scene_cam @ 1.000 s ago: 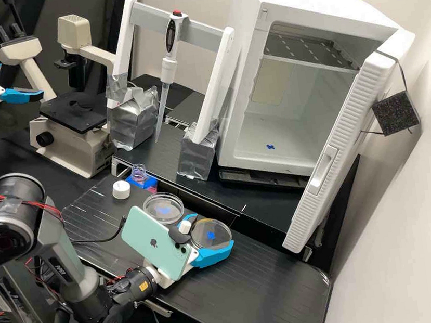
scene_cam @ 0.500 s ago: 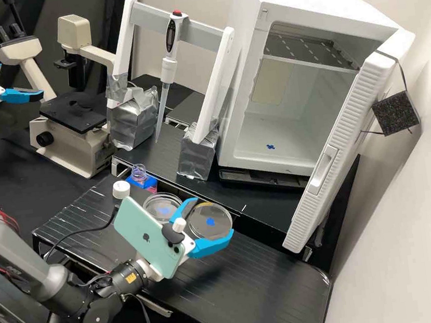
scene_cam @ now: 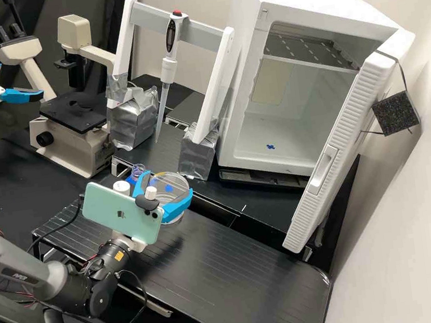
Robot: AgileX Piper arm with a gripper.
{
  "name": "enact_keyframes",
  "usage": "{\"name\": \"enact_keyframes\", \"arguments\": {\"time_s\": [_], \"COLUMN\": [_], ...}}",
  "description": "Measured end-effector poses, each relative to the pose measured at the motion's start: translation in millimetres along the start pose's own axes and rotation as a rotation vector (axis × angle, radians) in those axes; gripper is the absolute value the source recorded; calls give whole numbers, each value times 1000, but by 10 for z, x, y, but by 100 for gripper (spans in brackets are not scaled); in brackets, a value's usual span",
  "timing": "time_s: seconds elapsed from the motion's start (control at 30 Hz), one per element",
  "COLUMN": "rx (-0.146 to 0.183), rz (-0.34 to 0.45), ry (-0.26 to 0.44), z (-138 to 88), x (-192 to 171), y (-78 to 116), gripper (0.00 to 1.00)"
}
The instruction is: Close the lid
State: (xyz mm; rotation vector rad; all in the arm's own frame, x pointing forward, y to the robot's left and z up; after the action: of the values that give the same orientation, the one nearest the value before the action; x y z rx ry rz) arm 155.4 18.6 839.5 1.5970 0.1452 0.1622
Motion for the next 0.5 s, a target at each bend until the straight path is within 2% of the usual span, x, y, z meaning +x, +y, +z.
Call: {"name": "enact_keyframes", "arguments": {"time_s": [0.17, 0.3, 0.43, 0.5], "rx": [-27, -36, -62, -62], "rz": [-31, -26, -38, -49], "ry": [2, -15, -34, -40], "z": [12, 40, 80, 94], "x": [32, 20, -9, -21], "y": [-53, -35, -16, -14], "gripper": [0, 0, 0, 0]}}
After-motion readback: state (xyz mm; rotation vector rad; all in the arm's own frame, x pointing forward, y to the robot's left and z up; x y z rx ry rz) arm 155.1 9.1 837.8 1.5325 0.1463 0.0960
